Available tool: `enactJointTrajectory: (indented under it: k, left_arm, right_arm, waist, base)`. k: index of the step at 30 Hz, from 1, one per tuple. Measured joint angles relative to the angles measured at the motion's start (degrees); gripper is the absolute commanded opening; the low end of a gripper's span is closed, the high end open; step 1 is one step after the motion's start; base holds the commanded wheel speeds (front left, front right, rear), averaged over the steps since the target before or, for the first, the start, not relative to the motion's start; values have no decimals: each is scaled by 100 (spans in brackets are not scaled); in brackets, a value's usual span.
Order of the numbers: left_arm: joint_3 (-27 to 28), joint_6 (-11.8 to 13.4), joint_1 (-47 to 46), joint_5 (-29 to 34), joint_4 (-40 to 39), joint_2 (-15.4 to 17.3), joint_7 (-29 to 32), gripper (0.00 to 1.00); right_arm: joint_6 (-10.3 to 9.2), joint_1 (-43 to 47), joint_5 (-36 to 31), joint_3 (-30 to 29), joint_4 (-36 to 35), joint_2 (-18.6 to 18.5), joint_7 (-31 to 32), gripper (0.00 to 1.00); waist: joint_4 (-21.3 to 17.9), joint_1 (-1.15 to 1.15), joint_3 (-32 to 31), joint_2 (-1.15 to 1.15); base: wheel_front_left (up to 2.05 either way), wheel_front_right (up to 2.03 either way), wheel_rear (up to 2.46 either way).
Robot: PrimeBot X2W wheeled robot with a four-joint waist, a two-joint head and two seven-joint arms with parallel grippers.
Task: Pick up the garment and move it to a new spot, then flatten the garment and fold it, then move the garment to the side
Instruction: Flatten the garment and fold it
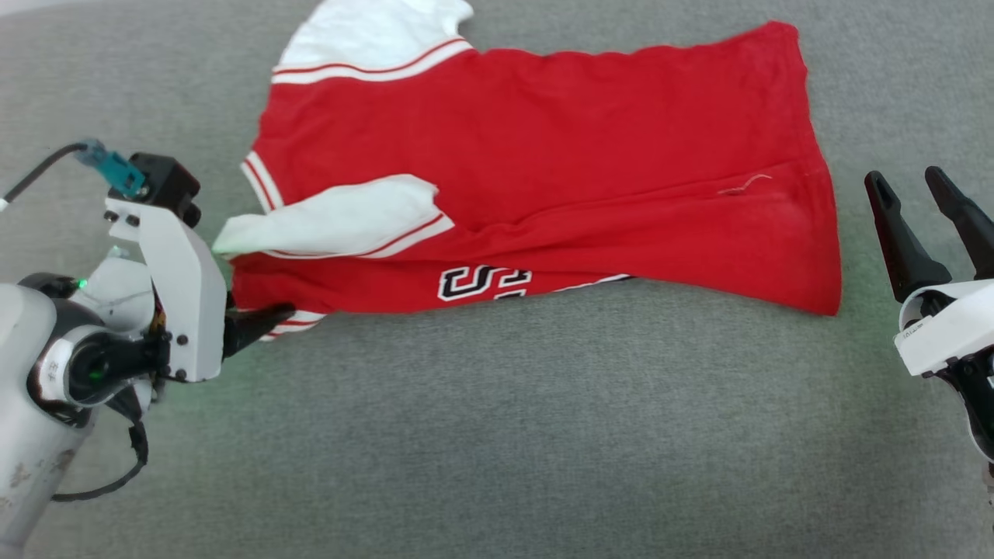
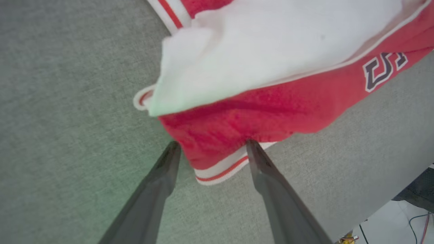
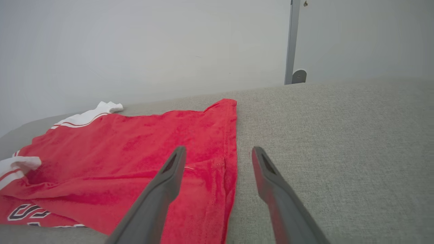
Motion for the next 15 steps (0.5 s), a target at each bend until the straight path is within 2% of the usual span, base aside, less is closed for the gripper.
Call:
enactJointTrajectory:
  k: [6,7,8,10,15]
  left_arm:
    - [29,-123,-9,-178,280,-130,10,100]
    - [41,-143,-22,-218,305,-147,9,97]
    - [51,-148,-33,-231,320,-162,8,49]
    - [51,-200,-58,-218,341,-168,-40,0]
    - [1,-308,-88,-230,397,-278,-62,0]
  right_arm:
    - [0,-3,10,-16,23,9,-26,100]
    - [0,-2,10,-21,27,2,-19,100]
    - [0,-2,10,-21,27,-8,-3,100]
    - [0,-1,10,-9,24,-53,94,100]
    - [0,-5,-29,334,-1,-423,877,100]
  waist:
    - [-195,0,176,0]
    - [-216,0,200,0]
    - [-234,0,219,0]
    - [-257,0,247,0]
    - [-241,0,236,0]
  base:
    - [0,0,0]
    - [0,0,0]
    - [0,0,0]
    - [0,0,0]
    - [0,0,0]
